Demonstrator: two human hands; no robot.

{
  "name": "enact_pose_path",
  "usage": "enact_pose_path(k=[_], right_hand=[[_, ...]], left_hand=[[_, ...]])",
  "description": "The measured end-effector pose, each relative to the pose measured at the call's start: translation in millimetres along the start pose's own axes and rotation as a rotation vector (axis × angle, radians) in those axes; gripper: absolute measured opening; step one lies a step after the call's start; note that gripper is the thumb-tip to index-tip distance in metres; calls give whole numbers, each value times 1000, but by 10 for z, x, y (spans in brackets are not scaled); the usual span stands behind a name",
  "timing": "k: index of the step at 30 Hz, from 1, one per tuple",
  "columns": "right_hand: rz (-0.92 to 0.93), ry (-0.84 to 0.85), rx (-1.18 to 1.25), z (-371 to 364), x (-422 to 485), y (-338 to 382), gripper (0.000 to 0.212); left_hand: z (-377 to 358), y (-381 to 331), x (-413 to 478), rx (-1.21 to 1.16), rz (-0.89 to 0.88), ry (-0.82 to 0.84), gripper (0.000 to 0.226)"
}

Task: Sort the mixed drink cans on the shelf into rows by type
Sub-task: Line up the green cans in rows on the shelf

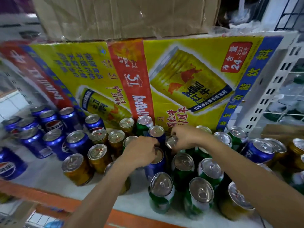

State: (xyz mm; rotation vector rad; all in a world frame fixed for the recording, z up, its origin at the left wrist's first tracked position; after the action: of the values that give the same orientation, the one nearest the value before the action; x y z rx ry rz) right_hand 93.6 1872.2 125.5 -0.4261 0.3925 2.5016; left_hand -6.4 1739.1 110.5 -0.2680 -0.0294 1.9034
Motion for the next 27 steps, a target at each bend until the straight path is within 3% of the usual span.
enact_pose_path(k=[6,11,15,20,24,27], right_hand=[[-55,26,19,29,-27,-28,44],[-82,-92,-20,259,8,274,52],[20,-183,-2,335,198,741,47],[192,-151,-57,214,575,1267,54],[199,-121,-167,40,837,1543,45],[160,-119,-225,-39,955,1699,44]], left_hand=[[29,79,116,6,-96,17,33],[195,317,80,-35,-118,-129,26],[311,740,-36,-18,-46,-185,33],[241,1395,-194,45,102,-142,37],[164,1709,-230,70,231,-93,42],[124,1710,-198,220,271,-110,37]])
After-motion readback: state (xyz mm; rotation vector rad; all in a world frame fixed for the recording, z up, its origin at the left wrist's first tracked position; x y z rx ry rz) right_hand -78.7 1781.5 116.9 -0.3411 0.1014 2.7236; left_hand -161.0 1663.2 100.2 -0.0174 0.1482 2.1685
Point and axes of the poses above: each hand's wrist, its own x-axis towards the middle knuckle, its own z-axis out of the back of the hand, y = z × x, the point moved 1 cm from there along x, towards the middle knuckle, and after that the axes turned 3 degrees about y, right-handed, at the moved point
